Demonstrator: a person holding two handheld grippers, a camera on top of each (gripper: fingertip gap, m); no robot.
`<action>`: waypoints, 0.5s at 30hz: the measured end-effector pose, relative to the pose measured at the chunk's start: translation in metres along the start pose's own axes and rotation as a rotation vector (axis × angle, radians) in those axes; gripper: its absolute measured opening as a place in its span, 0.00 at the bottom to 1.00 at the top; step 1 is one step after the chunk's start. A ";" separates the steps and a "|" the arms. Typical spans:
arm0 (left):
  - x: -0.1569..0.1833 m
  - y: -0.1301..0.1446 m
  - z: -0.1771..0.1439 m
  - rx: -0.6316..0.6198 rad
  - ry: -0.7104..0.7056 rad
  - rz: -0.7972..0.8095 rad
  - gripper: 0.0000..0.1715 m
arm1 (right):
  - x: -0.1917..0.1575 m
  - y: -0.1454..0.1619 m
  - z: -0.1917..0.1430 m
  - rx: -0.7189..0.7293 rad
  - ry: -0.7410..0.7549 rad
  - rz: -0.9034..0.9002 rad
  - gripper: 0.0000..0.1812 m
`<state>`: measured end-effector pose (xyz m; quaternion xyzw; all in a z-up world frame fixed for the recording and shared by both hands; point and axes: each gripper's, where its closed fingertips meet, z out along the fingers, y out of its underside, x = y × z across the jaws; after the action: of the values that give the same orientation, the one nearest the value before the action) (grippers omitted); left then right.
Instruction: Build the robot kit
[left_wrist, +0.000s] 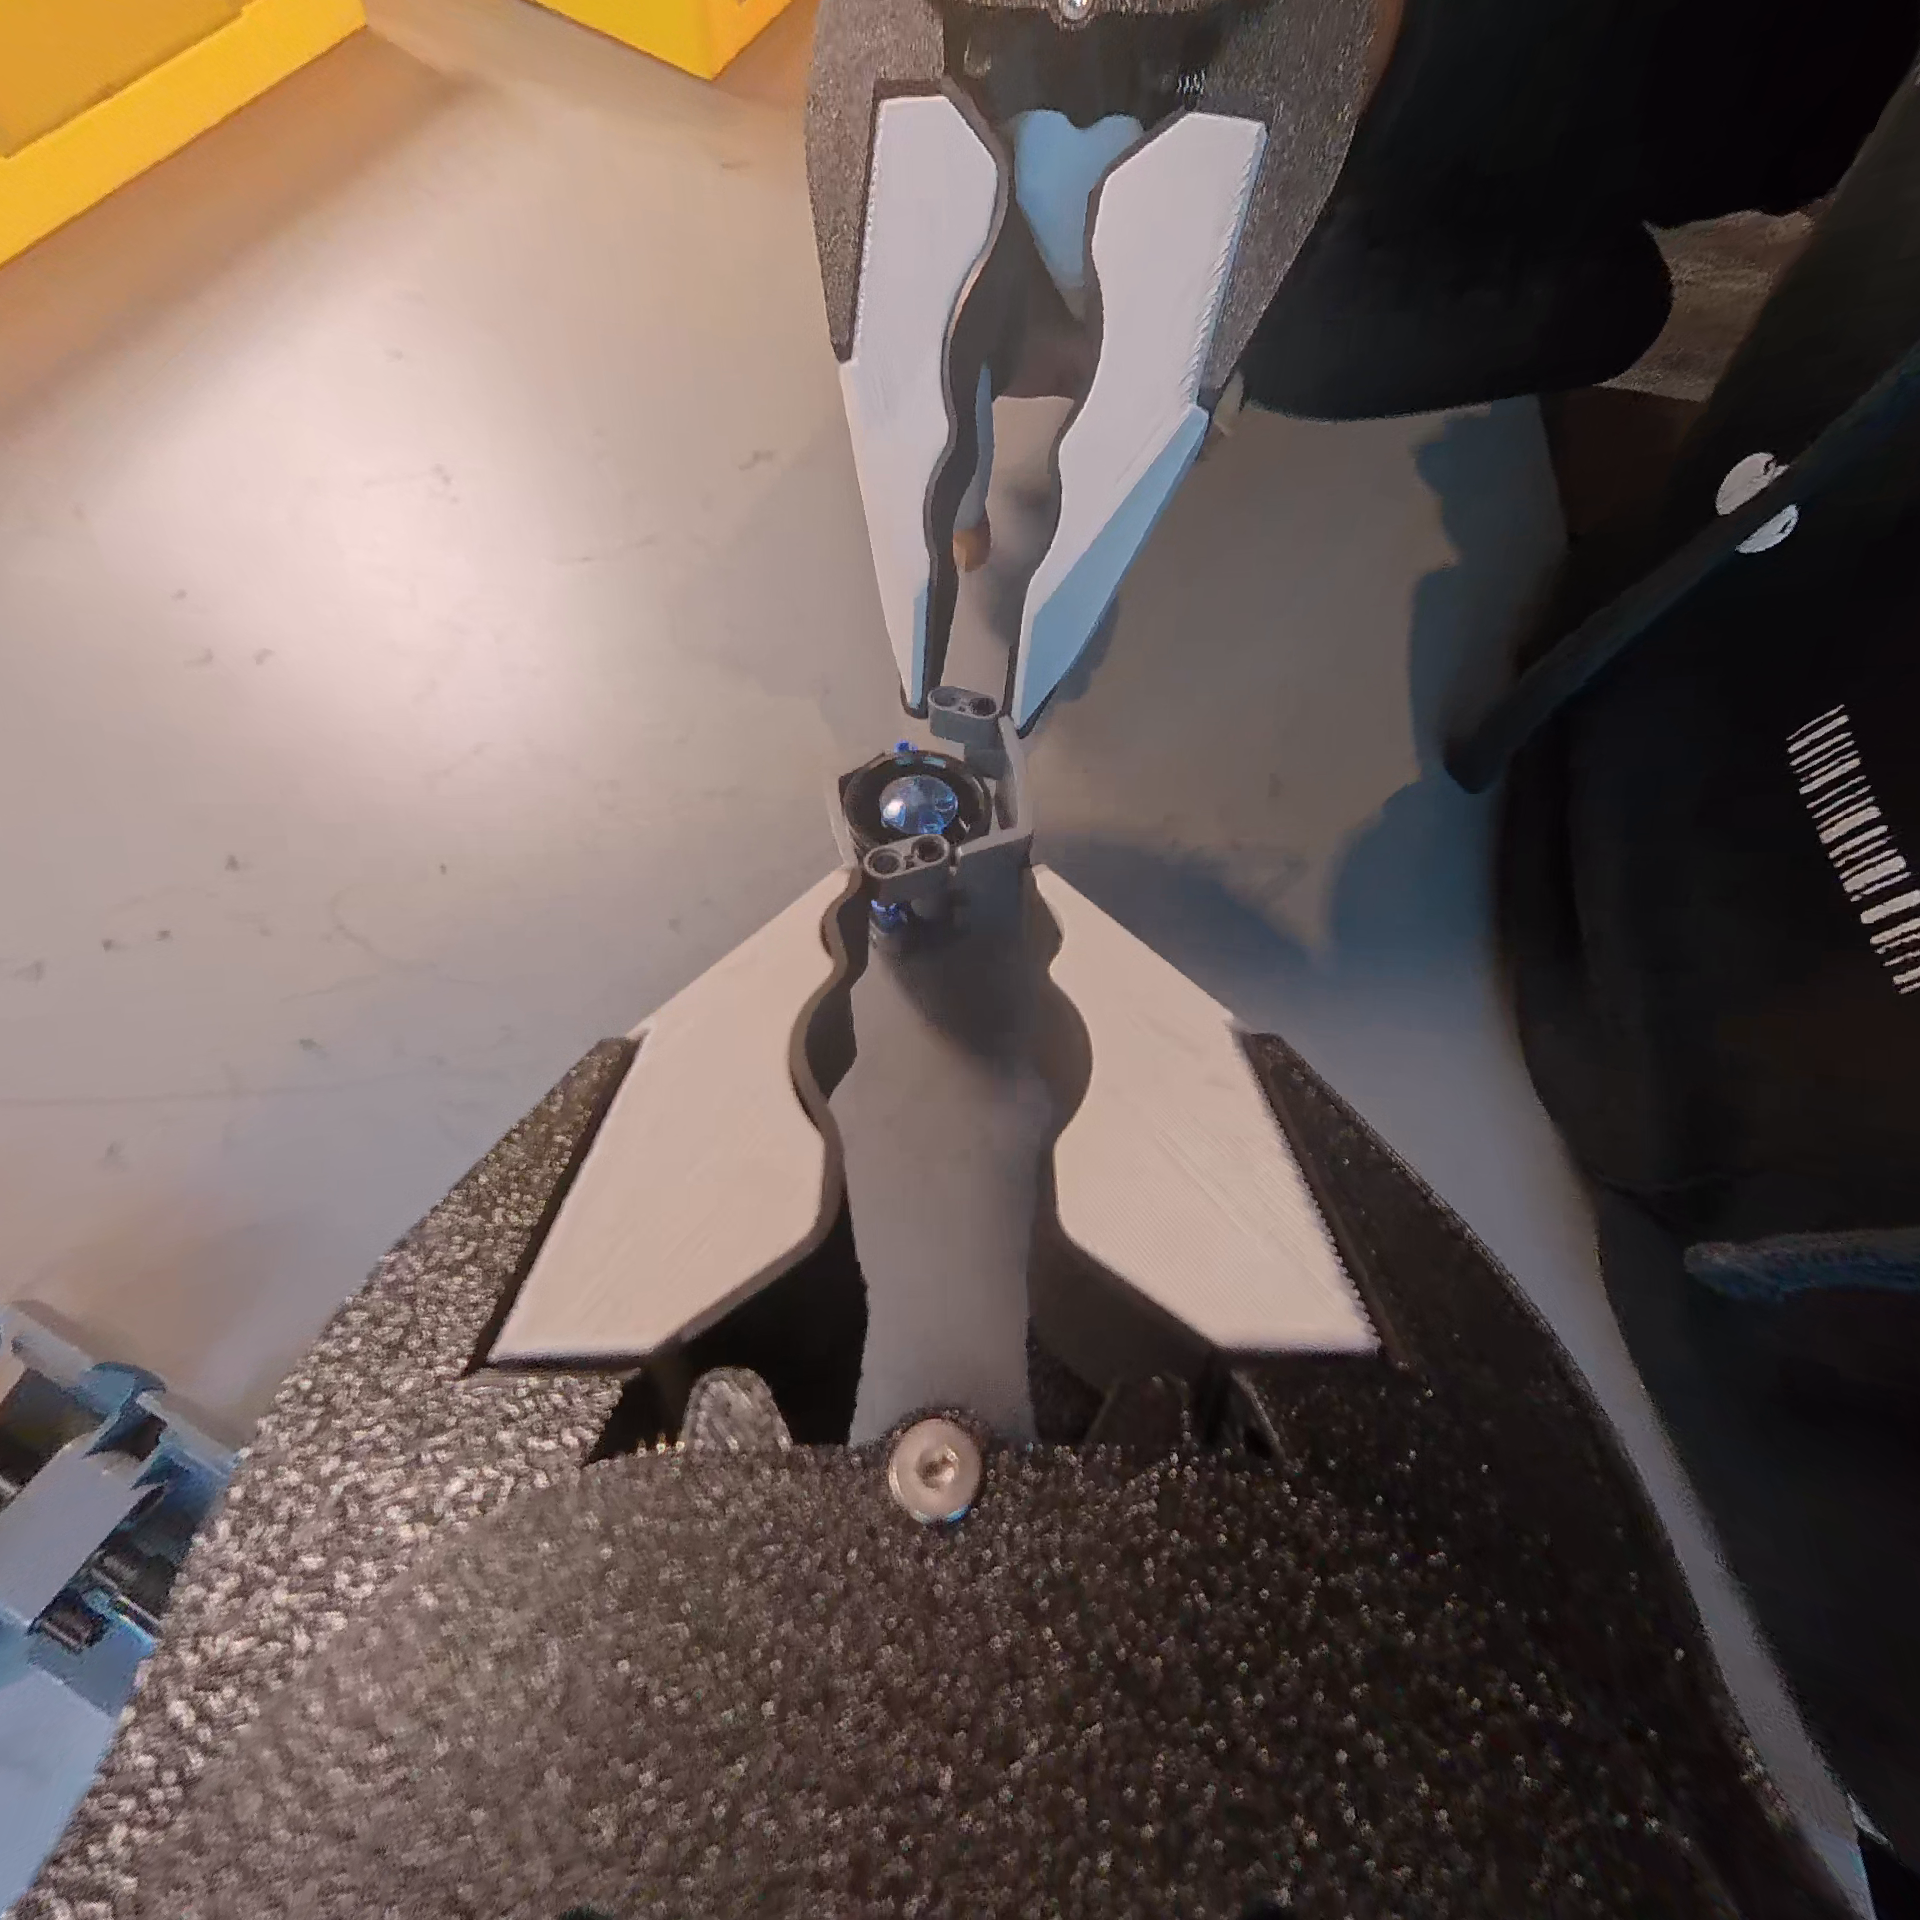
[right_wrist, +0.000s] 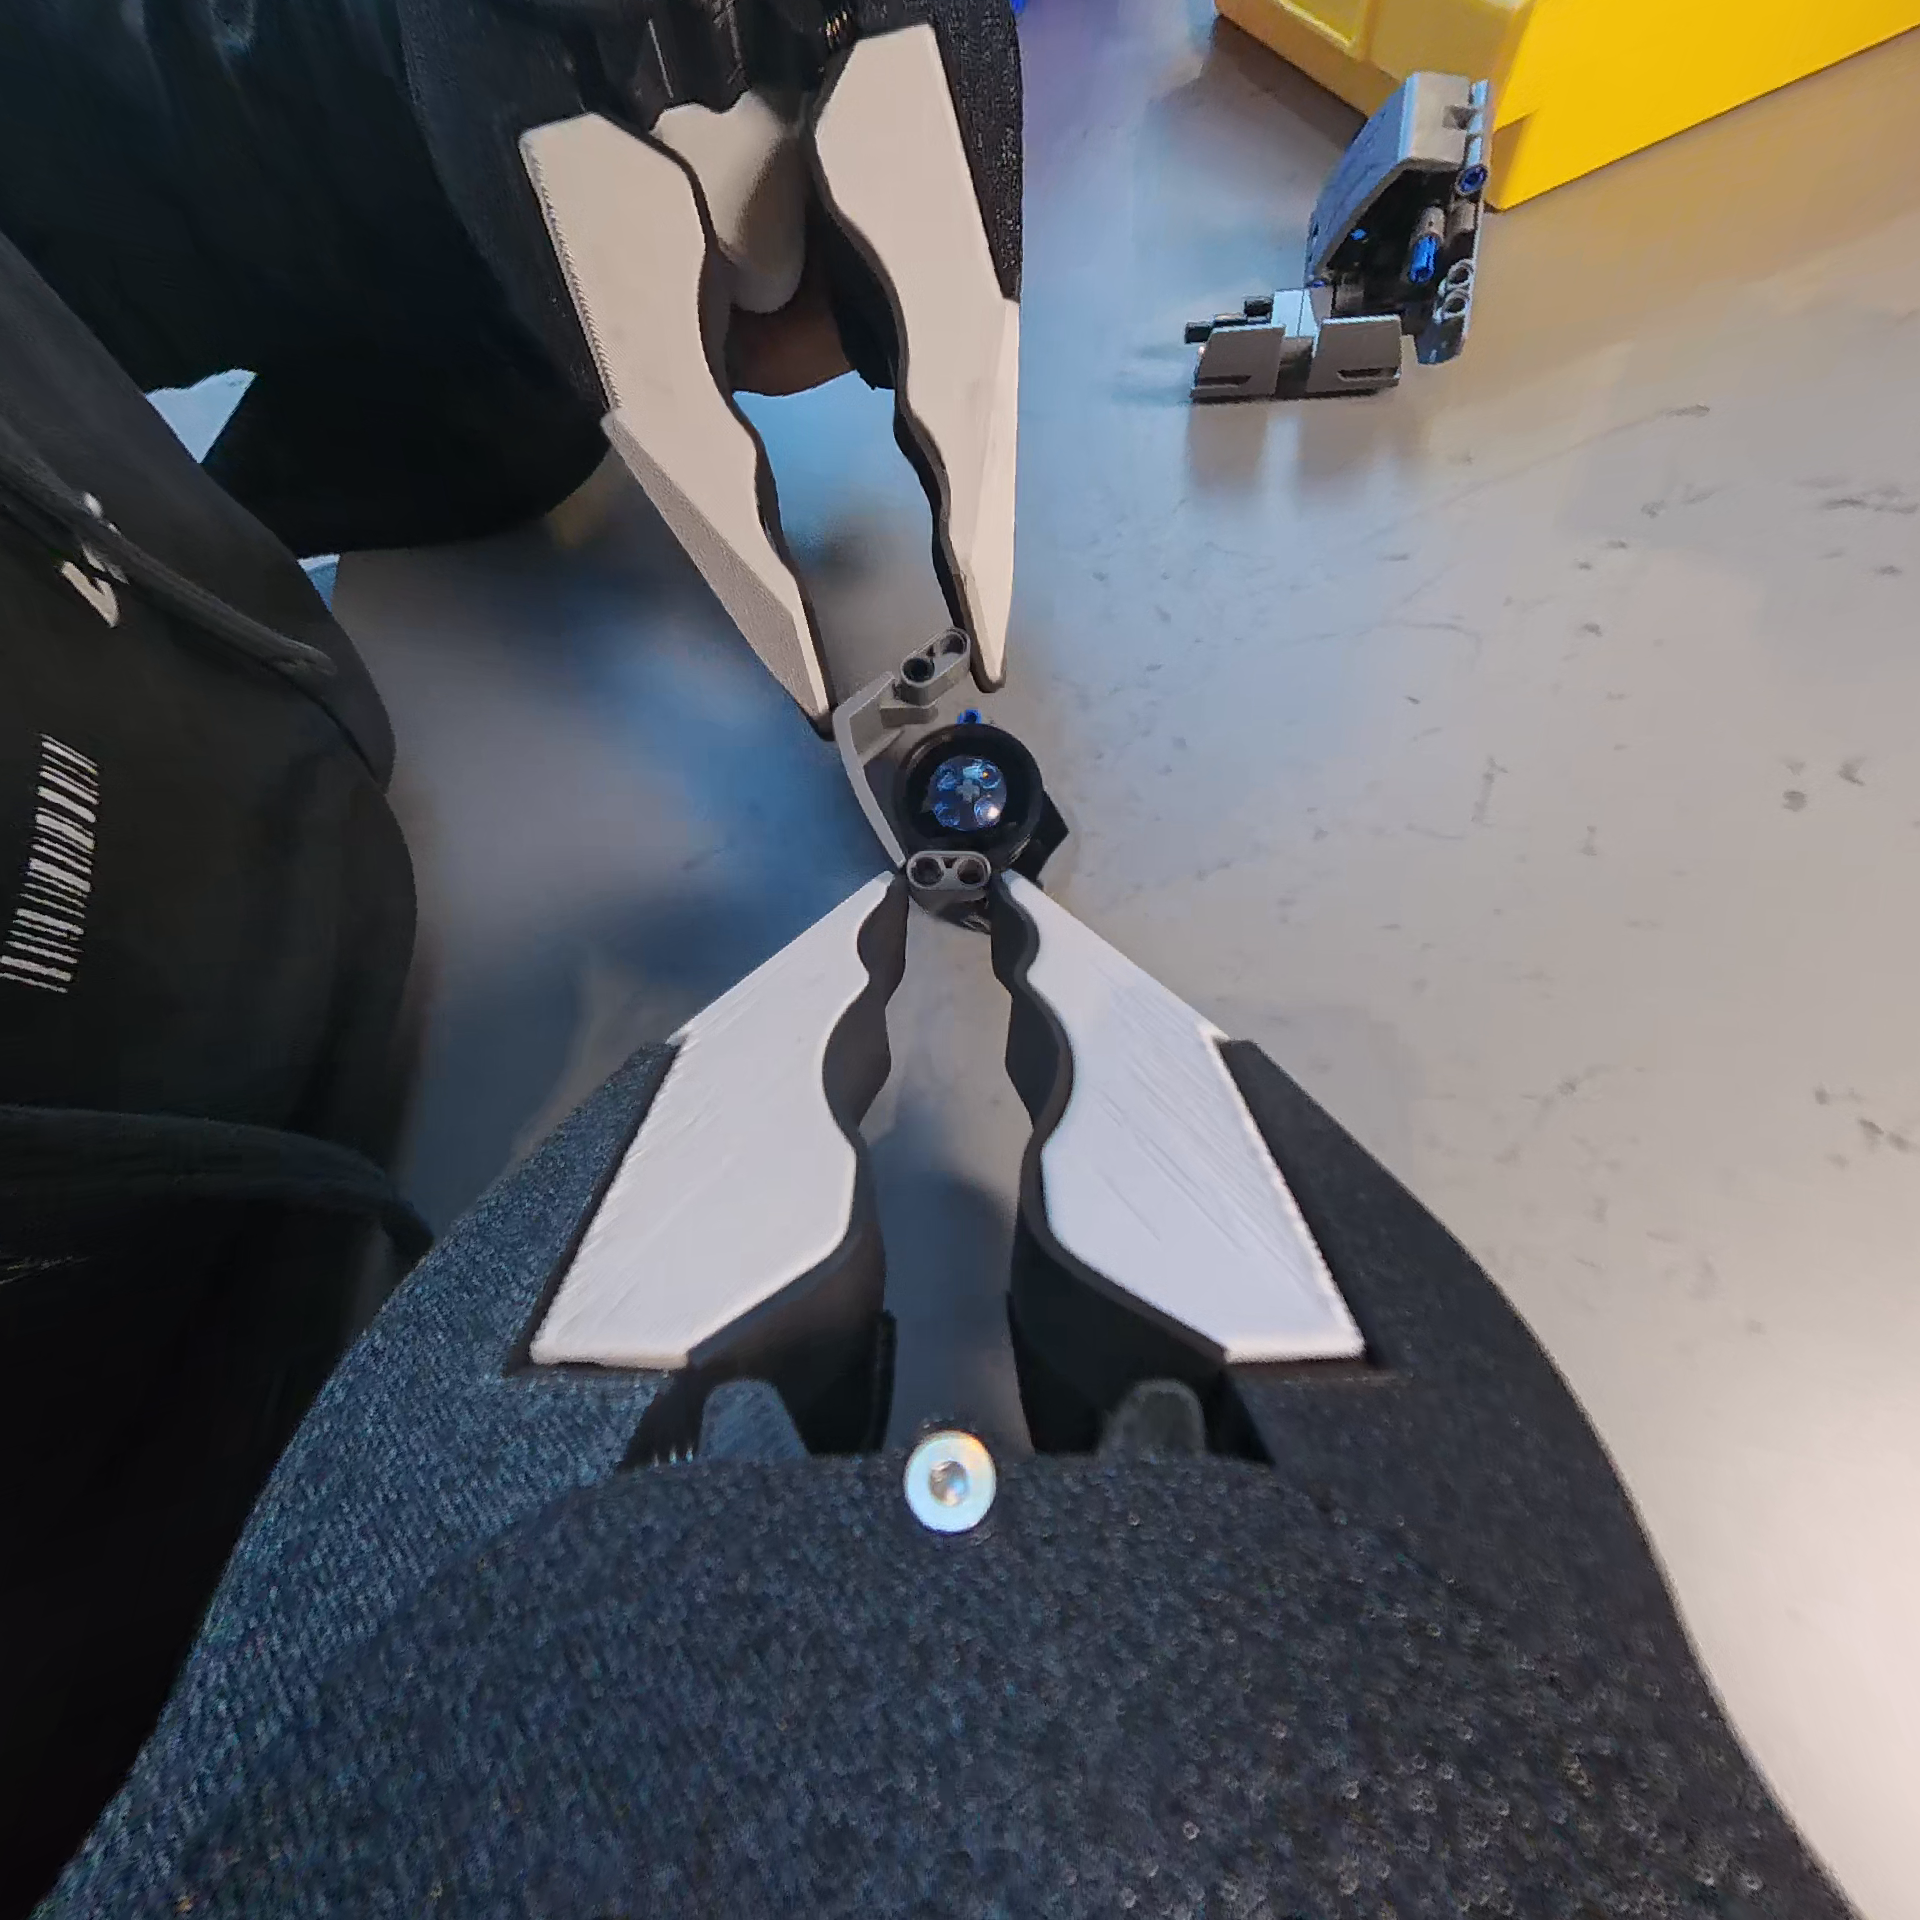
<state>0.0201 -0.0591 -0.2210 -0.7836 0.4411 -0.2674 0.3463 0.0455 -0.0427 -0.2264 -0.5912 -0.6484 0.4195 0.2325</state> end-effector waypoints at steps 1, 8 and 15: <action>0.001 -0.001 -0.001 0.004 -0.001 0.007 0.16 | -0.001 -0.002 -0.001 0.008 -0.002 -0.006 0.08; 0.020 -0.003 -0.006 0.036 0.041 0.043 0.12 | -0.017 -0.002 -0.003 0.018 -0.050 -0.093 0.08; 0.048 0.002 -0.003 0.028 0.151 0.063 0.09 | -0.032 -0.003 -0.005 0.013 -0.099 -0.156 0.07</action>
<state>0.0392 -0.1026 -0.2147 -0.7420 0.4865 -0.3208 0.3313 0.0534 -0.0723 -0.2148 -0.5160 -0.7004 0.4330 0.2360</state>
